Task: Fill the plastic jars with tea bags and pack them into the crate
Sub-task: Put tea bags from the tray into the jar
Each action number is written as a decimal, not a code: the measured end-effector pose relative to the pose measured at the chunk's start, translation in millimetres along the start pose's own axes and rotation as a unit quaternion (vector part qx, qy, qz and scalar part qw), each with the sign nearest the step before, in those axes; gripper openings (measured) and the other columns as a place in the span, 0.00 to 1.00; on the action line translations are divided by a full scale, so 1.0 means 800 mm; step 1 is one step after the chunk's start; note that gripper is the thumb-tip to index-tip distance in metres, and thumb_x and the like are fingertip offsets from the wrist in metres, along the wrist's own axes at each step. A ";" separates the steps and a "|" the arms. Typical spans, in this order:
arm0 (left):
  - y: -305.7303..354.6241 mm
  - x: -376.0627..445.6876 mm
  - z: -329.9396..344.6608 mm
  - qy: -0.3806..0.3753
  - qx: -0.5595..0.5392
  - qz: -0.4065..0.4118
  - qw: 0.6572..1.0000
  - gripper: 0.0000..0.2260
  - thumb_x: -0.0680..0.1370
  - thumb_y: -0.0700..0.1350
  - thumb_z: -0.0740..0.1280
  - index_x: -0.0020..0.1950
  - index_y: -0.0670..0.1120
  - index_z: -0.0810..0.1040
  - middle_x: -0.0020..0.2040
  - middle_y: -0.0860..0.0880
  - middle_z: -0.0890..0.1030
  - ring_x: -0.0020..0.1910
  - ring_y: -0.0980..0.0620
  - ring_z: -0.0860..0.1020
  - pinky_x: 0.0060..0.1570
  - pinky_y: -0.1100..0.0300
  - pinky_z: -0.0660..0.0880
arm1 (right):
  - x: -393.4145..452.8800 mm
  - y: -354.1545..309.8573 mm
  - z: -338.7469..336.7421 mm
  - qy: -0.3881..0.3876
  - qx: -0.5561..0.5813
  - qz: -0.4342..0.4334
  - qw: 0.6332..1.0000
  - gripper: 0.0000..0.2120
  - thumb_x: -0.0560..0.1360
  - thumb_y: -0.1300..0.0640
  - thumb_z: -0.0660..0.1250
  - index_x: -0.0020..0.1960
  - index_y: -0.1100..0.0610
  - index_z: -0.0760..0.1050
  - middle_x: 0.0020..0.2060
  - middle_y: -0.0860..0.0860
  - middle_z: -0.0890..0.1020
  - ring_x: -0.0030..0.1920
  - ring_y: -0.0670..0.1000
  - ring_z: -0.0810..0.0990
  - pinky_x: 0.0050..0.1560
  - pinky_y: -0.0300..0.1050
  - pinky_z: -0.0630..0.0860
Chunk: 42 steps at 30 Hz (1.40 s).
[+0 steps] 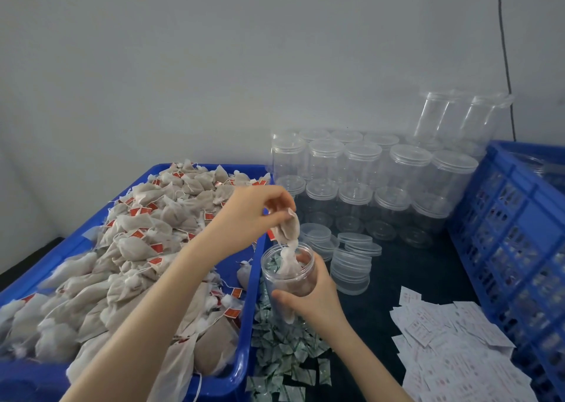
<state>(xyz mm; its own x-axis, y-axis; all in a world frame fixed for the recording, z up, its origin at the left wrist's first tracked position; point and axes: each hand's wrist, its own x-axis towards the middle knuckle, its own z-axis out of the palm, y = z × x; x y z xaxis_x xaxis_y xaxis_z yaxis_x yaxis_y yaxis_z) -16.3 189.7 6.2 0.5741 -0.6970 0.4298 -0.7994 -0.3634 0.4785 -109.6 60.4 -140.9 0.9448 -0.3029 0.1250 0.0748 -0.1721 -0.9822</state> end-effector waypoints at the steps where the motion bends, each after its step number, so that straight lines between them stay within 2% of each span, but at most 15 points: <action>1: 0.002 0.001 0.003 -0.022 -0.006 0.005 1.000 0.07 0.75 0.42 0.70 0.43 0.55 0.78 0.38 0.61 0.79 0.43 0.67 0.76 0.45 0.76 0.69 | 0.000 -0.001 0.000 0.001 0.000 -0.002 1.000 0.37 0.54 0.43 0.78 0.61 0.36 0.67 0.54 0.27 0.76 0.55 0.33 0.77 0.48 0.26 0.73; 4: 0.002 0.002 0.014 -0.126 -0.001 -0.007 0.992 0.06 0.76 0.43 0.69 0.45 0.55 0.78 0.41 0.59 0.81 0.42 0.65 0.78 0.45 0.74 0.72 | 0.000 -0.001 -0.002 0.010 0.003 -0.003 1.000 0.37 0.55 0.46 0.78 0.62 0.36 0.68 0.55 0.34 0.79 0.56 0.38 0.79 0.51 0.33 0.76; 7: -0.003 -0.001 0.037 -0.253 0.120 -0.010 0.960 0.06 0.76 0.43 0.68 0.50 0.51 0.82 0.46 0.56 0.82 0.44 0.61 0.79 0.50 0.66 0.75 | -0.001 -0.002 -0.005 0.023 -0.002 -0.004 1.000 0.41 0.55 0.46 0.79 0.65 0.39 0.68 0.57 0.41 0.79 0.58 0.42 0.78 0.57 0.42 0.77; 10: -0.011 -0.005 0.051 -0.314 0.149 0.005 0.938 0.09 0.77 0.41 0.67 0.54 0.48 0.83 0.46 0.56 0.82 0.42 0.61 0.77 0.47 0.67 0.73 | -0.003 -0.003 -0.007 0.017 -0.027 -0.012 0.999 0.44 0.57 0.49 0.81 0.70 0.45 0.66 0.60 0.43 0.78 0.60 0.43 0.78 0.60 0.44 0.77; 12: -0.016 -0.005 0.047 -0.312 0.092 -0.011 0.945 0.10 0.77 0.42 0.67 0.56 0.50 0.83 0.45 0.59 0.82 0.42 0.65 0.78 0.46 0.73 0.73 | -0.004 -0.001 -0.010 0.013 -0.029 -0.017 0.999 0.42 0.59 0.53 0.82 0.68 0.44 0.67 0.57 0.39 0.79 0.58 0.40 0.79 0.56 0.37 0.77; 14: -0.022 -0.003 0.031 -0.254 0.006 -0.043 0.966 0.09 0.77 0.44 0.68 0.54 0.54 0.82 0.41 0.65 0.81 0.43 0.69 0.78 0.44 0.78 0.72 | -0.004 0.001 -0.013 0.017 -0.025 -0.017 0.999 0.39 0.60 0.57 0.82 0.65 0.42 0.68 0.55 0.35 0.79 0.57 0.38 0.78 0.52 0.30 0.75; 16: -0.038 0.000 0.015 -0.181 -0.031 -0.077 0.980 0.08 0.77 0.43 0.68 0.46 0.57 0.81 0.36 0.64 0.81 0.39 0.69 0.79 0.40 0.77 0.72 | -0.004 0.001 -0.015 0.024 -0.019 -0.014 0.999 0.38 0.61 0.59 0.82 0.65 0.43 0.69 0.55 0.35 0.79 0.57 0.37 0.78 0.52 0.28 0.74; 18: -0.065 0.003 0.008 -0.161 0.026 -0.143 0.976 0.07 0.77 0.43 0.67 0.44 0.55 0.80 0.39 0.58 0.83 0.39 0.63 0.80 0.42 0.70 0.75 | -0.004 0.000 -0.016 0.026 -0.015 -0.011 0.999 0.40 0.62 0.59 0.83 0.67 0.45 0.68 0.57 0.39 0.79 0.59 0.38 0.77 0.54 0.30 0.75; 20: -0.094 -0.001 0.010 -0.219 0.204 -0.236 0.925 0.06 0.77 0.44 0.67 0.53 0.47 0.80 0.52 0.50 0.82 0.50 0.54 0.80 0.52 0.61 0.75 | -0.004 -0.003 -0.014 0.024 -0.018 -0.009 0.999 0.41 0.62 0.58 0.83 0.69 0.46 0.67 0.59 0.40 0.77 0.59 0.38 0.76 0.57 0.31 0.74; 22: -0.116 -0.017 0.020 -0.294 0.357 -0.321 0.826 0.13 0.78 0.46 0.66 0.61 0.44 0.76 0.60 0.47 0.78 0.58 0.49 0.77 0.54 0.57 0.73 | -0.005 -0.004 -0.013 0.022 -0.022 -0.015 0.999 0.41 0.61 0.57 0.83 0.68 0.44 0.67 0.59 0.38 0.77 0.59 0.35 0.76 0.55 0.28 0.73; 24: -0.129 -0.029 0.027 -0.324 0.386 -0.355 0.787 0.13 0.79 0.46 0.64 0.63 0.44 0.75 0.61 0.47 0.78 0.58 0.49 0.77 0.54 0.57 0.73 | -0.004 -0.004 -0.013 0.022 -0.025 -0.016 0.999 0.40 0.61 0.55 0.83 0.67 0.41 0.67 0.58 0.34 0.77 0.59 0.33 0.75 0.54 0.27 0.73; 30: -0.131 -0.024 0.020 -0.193 0.397 -0.335 0.833 0.09 0.78 0.39 0.64 0.58 0.44 0.76 0.52 0.47 0.77 0.48 0.49 0.78 0.48 0.57 0.75 | -0.005 -0.007 -0.016 0.024 -0.033 -0.014 0.999 0.43 0.61 0.53 0.83 0.70 0.44 0.66 0.63 0.38 0.75 0.64 0.39 0.74 0.64 0.39 0.73; 35: -0.108 -0.010 0.011 -0.064 0.401 -0.268 0.874 0.16 0.76 0.37 0.67 0.62 0.50 0.74 0.49 0.49 0.78 0.45 0.51 0.78 0.39 0.59 0.72 | -0.005 -0.007 -0.016 0.023 -0.029 -0.009 0.999 0.43 0.60 0.53 0.83 0.70 0.45 0.66 0.63 0.40 0.76 0.63 0.40 0.75 0.65 0.42 0.74; 39: -0.070 0.003 0.005 0.084 0.340 -0.172 0.921 0.12 0.77 0.40 0.67 0.60 0.50 0.77 0.51 0.48 0.82 0.47 0.49 0.80 0.39 0.61 0.69 | -0.002 -0.007 -0.018 0.021 -0.029 -0.014 0.999 0.43 0.62 0.57 0.83 0.71 0.47 0.66 0.62 0.39 0.76 0.61 0.34 0.74 0.59 0.32 0.73; 42: -0.037 0.009 -0.005 0.142 0.298 -0.119 0.936 0.08 0.78 0.41 0.66 0.56 0.47 0.79 0.50 0.48 0.82 0.46 0.47 0.80 0.39 0.58 0.73 | 0.001 -0.005 -0.017 0.018 -0.023 -0.014 0.999 0.42 0.62 0.57 0.83 0.70 0.46 0.66 0.61 0.39 0.76 0.59 0.32 0.74 0.54 0.26 0.72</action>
<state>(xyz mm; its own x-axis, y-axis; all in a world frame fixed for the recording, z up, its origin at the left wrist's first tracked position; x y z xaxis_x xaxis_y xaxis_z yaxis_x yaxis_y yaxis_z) 12.7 197.9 -1.9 0.7052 -0.3899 0.5921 -0.5504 -0.8276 0.1105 -113.8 48.1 -134.7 0.9303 -0.3313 0.1575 0.0850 -0.2231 -0.9711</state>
